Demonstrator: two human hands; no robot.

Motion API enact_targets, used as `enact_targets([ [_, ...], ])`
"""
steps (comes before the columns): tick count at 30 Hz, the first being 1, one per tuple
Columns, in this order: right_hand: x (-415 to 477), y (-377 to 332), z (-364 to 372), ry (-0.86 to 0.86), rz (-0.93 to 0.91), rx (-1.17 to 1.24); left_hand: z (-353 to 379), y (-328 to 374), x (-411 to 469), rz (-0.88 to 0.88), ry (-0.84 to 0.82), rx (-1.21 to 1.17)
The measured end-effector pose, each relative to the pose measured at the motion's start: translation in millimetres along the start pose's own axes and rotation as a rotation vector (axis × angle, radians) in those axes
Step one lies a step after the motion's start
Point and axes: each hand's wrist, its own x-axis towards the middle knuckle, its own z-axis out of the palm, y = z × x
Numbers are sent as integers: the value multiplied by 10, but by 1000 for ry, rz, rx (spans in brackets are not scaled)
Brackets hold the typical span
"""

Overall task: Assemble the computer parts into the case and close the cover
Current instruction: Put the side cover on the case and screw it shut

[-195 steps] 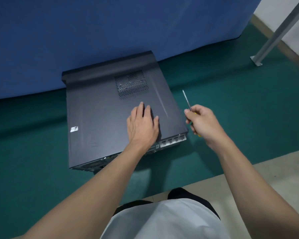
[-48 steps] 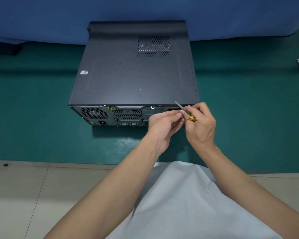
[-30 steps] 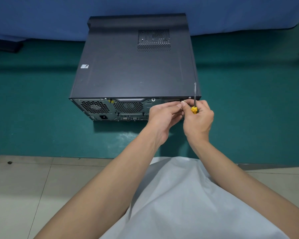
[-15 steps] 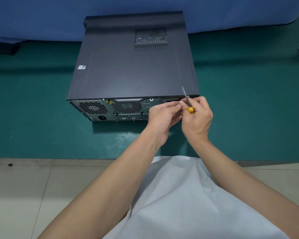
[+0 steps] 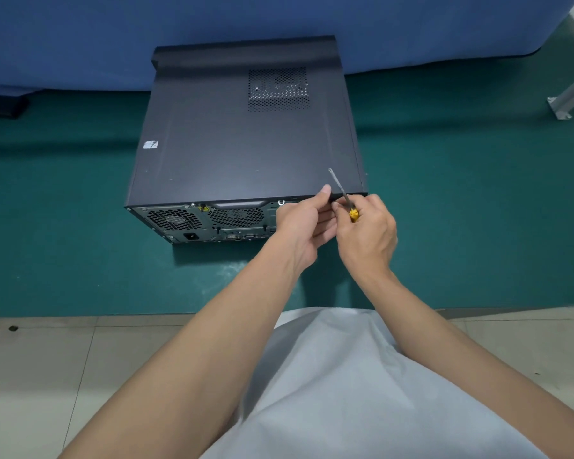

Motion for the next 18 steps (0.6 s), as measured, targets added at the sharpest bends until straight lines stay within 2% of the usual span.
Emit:
enact_targets([
  [6,-8,-94,-137,-122,110,-7,114,148,-32,-71,67,-2],
  [10,-142,-79,-318,-293,218,108,122,190,-42,-125,61,33],
  [12,-249,-46,-419,-371,215,156,129,209,-61,-158,45,43],
  [18,-462,-61,-523,-489,403,315,127,278,-79,-191,28,55],
])
